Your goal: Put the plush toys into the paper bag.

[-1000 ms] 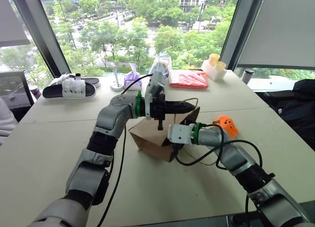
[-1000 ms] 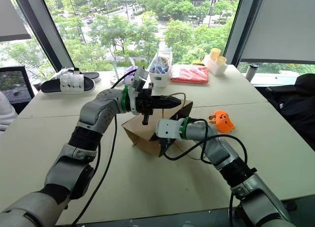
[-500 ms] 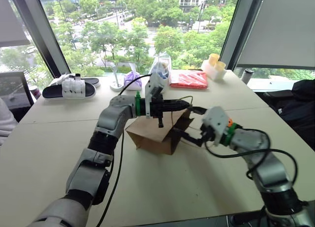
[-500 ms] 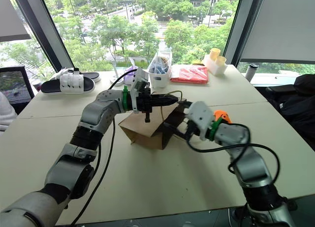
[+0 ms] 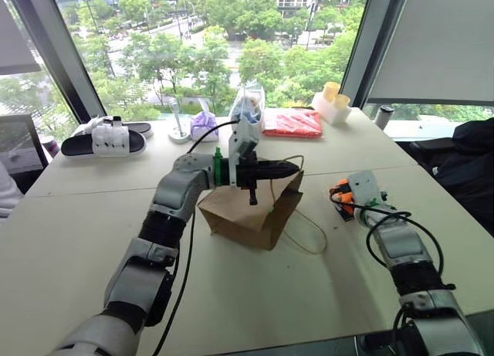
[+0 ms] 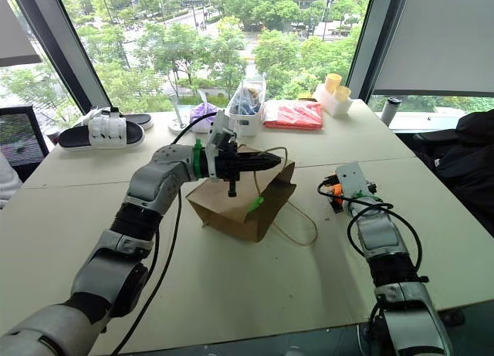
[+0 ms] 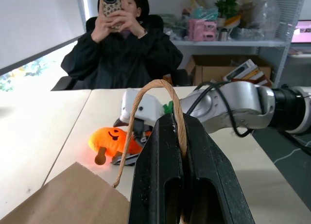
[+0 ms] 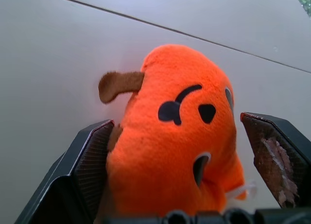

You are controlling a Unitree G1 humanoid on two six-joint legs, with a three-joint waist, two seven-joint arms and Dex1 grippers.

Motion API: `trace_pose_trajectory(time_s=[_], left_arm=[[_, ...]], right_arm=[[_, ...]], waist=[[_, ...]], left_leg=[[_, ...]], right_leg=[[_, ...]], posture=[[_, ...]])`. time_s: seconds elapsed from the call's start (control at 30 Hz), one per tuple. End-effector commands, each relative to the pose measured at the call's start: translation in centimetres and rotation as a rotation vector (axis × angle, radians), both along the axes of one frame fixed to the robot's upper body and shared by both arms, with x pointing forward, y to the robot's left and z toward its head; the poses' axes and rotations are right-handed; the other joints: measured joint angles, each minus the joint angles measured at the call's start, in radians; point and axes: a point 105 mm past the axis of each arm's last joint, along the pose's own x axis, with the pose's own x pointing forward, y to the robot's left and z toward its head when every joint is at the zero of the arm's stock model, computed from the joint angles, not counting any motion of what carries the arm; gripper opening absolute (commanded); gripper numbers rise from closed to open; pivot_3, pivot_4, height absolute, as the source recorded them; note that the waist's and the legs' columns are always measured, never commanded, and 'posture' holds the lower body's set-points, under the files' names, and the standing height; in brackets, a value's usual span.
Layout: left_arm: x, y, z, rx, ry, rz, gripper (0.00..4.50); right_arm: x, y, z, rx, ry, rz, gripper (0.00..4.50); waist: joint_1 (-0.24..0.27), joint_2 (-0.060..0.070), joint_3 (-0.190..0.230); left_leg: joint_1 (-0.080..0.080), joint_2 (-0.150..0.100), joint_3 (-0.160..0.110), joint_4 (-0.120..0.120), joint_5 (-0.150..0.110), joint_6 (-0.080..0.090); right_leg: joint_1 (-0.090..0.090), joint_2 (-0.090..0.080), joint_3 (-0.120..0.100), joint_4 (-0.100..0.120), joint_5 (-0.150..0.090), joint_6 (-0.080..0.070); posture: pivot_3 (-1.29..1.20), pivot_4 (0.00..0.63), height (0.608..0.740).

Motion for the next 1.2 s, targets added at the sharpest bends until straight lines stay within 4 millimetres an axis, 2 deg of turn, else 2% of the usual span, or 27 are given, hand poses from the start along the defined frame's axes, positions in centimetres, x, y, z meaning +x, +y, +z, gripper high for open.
trace_pose_trajectory(time_s=[0.03,0.13,0.23,0.3,0.37,0.43,0.53,0.63,0.67,0.73,0.83,0.93,1.0,1.2], left_arm=[[-0.4,0.5,1.2,-0.03,-0.036,0.006,0.0],[-0.3,0.9,1.2,-0.037,-0.029,0.021,0.0],[-0.3,0.9,1.3,-0.044,-0.022,0.024,0.0],[-0.3,0.8,1.4,-0.046,-0.023,0.02,0.0],[-0.4,0.5,1.5,-0.049,-0.025,0.012,0.0],[-0.5,0.4,1.6,-0.05,-0.024,0.005,0.0],[-0.6,0.3,1.6,-0.043,-0.023,-0.014,0.0],[-0.6,0.1,1.9,-0.046,-0.02,-0.031,0.0],[-0.6,0.0,2.0,-0.049,-0.019,-0.038,0.0],[-0.7,-0.1,2.1,-0.055,-0.014,-0.051,0.0],[-0.8,-0.3,2.4,-0.072,-0.004,-0.059,0.0],[-1.4,-0.3,3.0,-0.104,0.016,-0.098,0.0],[-2.2,-0.2,3.3,-0.111,0.029,-0.141,0.0],[-3.0,-0.1,3.5,-0.116,0.056,-0.166,0.0]], right_arm=[[0.1,-0.4,-0.4,-0.019,0.006,-0.025,3.72],[0.0,-0.7,-0.5,-0.025,0.008,-0.025,2.17],[0.0,-1.2,-0.2,-0.038,0.008,-0.023,0.86],[-0.1,-1.9,1.3,-0.123,-0.05,-0.004,0.1],[-0.3,-1.2,4.0,-0.287,-0.154,0.145,0.02],[-0.9,0.0,5.6,-0.353,-0.212,0.283,0.02],[-4.2,4.3,8.5,-0.275,-0.251,0.662,0.02],[-8.1,7.9,11.2,-0.175,-0.253,0.93,0.02],[-9.1,9.0,11.5,-0.205,-0.247,1.002,0.02],[-10.2,10.4,11.1,-0.245,-0.212,1.081,0.02],[-11.5,12.6,10.1,-0.196,-0.157,1.174,0.02],[-11.9,14.3,9.1,-0.14,-0.124,1.21,0.02],[-12.1,15.0,8.3,-0.083,-0.087,1.229,0.02],[-11.2,15.9,6.6,-0.104,-0.049,1.232,0.02]], waist=[[0.001,0.0,0.0],[0.006,0.0,0.0],[0.005,0.0,0.0],[0.005,0.0,0.0],[0.009,0.0,0.0],[0.005,0.0,0.0],[-0.003,0.0,0.0],[-0.014,0.0,0.0],[-0.016,0.0,0.0],[-0.014,0.0,0.0],[-0.007,-0.001,0.0],[0.005,-0.001,0.0],[0.007,-0.001,0.0],[0.009,-0.001,0.0]], left_leg=[[0.0,0.0,0.0,0.0,0.0,0.0],[0.0,0.0,-0.001,0.001,0.0,0.0],[0.0,-0.001,-0.001,0.002,0.0,0.0],[0.0,-0.001,-0.001,0.002,0.0,0.0],[0.0,-0.001,-0.001,0.002,0.0,0.0],[-0.001,-0.002,-0.002,0.002,0.0,0.0],[0.0,-0.002,-0.001,0.0,0.0,0.0],[0.0,0.002,0.0,0.0,0.0,0.0],[0.0,0.003,-0.001,0.0,0.0,0.0],[0.0,0.004,-0.001,0.002,0.0,0.0],[0.003,0.005,-0.002,0.004,-0.001,0.002],[0.002,0.007,-0.002,0.005,-0.001,0.002],[0.001,0.007,-0.002,0.006,-0.001,0.001],[0.0,0.007,-0.003,0.006,-0.001,0.001]], right_leg=[[0.0,0.0,0.0,0.0,0.0,0.0],[0.001,0.0,0.0,0.0,0.0,0.0],[0.002,0.0,0.0,0.0,0.0,0.0],[0.002,0.0,0.0,0.0,0.0,0.0],[0.002,0.0,0.0,0.0,0.0,0.0],[0.002,0.0,0.0,0.0,0.0,0.0],[0.001,0.0,0.0,-0.002,0.0,0.001],[0.002,0.003,0.0,-0.003,0.0,0.001],[0.002,0.003,0.0,-0.003,0.0,0.001],[0.004,0.005,0.0,-0.003,0.0,0.001],[0.008,0.006,0.0,-0.003,0.0,0.001],[0.007,0.006,0.0,-0.003,0.0,0.0],[0.007,0.006,0.0,-0.003,0.0,0.0],[0.006,0.006,0.0,-0.003,0.0,0.0]], posture=[[0.0,0.15,0.74],[0.0,0.15,0.74],[0.0,0.15,0.74],[0.0,0.15,0.74],[0.0,0.15,0.74],[0.0,0.15,0.74],[0.0,0.15,0.74],[0.0,0.15,0.74],[0.0,0.15,0.74],[0.0,0.15,0.74],[0.0,0.15,0.74],[0.0,0.15,0.74],[0.0,0.15,0.74],[0.0,0.15,0.74]])
